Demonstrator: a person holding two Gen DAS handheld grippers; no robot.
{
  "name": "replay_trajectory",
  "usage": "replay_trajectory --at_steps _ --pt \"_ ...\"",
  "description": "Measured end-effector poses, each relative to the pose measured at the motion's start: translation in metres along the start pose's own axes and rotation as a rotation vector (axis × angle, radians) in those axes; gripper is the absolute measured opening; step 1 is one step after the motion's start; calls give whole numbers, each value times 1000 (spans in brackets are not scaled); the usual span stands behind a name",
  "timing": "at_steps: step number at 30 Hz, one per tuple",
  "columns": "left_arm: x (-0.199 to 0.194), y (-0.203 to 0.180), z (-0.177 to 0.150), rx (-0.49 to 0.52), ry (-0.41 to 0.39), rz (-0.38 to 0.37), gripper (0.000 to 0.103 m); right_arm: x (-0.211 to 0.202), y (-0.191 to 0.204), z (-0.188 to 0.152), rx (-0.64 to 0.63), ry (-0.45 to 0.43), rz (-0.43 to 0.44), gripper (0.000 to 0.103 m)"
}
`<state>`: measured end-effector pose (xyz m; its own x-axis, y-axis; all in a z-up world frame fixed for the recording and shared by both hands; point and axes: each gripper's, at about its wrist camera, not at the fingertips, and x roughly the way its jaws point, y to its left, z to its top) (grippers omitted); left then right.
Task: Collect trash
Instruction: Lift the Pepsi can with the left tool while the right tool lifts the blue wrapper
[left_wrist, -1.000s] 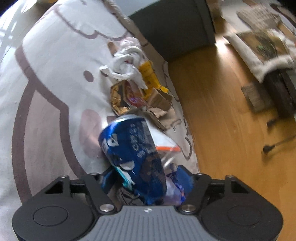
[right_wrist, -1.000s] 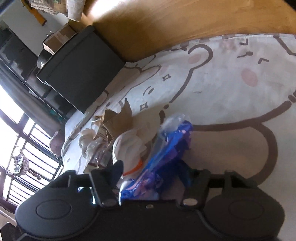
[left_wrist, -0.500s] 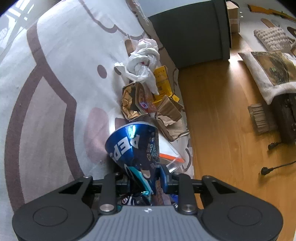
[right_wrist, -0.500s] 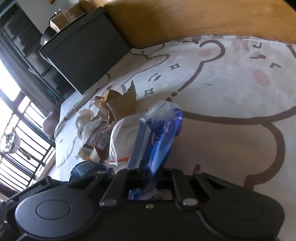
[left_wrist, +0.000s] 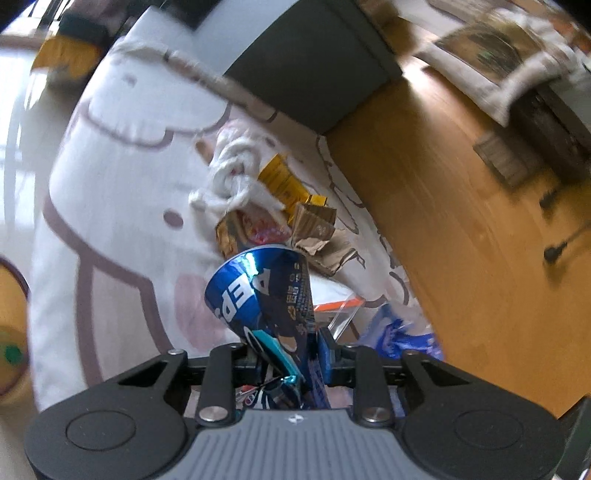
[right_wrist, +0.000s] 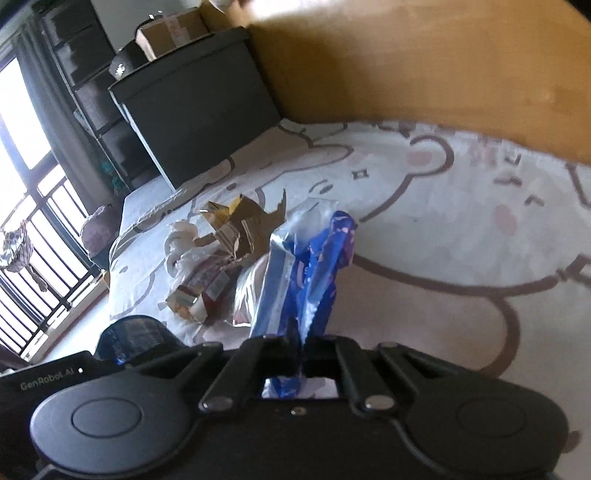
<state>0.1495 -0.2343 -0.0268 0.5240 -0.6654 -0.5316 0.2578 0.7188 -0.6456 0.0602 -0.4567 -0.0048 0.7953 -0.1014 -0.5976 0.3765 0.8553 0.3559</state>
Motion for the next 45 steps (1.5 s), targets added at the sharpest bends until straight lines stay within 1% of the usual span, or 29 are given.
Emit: replay_trajectory --at_steps 4,9,16,22,28,33,39,45 --pt "-18 -9 -2 111 -12 48 27 -18 8 0 -71 -19 -10 1" --pt "-41 -23 -4 249 -45 100 27 -35 19 -4 -138 -16 -12 1" --pt "-67 -35 -7 382 -70 163 27 -58 29 -12 -188 -23 -13 1" --pt "-86 -40 -14 472 -69 201 27 -73 39 -20 -229 -26 -17 1" --pt "-103 -44 -18 523 -78 217 27 -87 50 -25 -264 -38 -23 1" --pt "-115 -42 -18 538 -89 224 27 -92 58 -28 -268 -40 -24 1" --pt "-131 -30 -14 522 -100 237 27 -88 72 -34 -290 -21 -14 1" --pt "-148 -10 -6 502 -114 281 27 -82 97 -43 -320 -6 15 1"
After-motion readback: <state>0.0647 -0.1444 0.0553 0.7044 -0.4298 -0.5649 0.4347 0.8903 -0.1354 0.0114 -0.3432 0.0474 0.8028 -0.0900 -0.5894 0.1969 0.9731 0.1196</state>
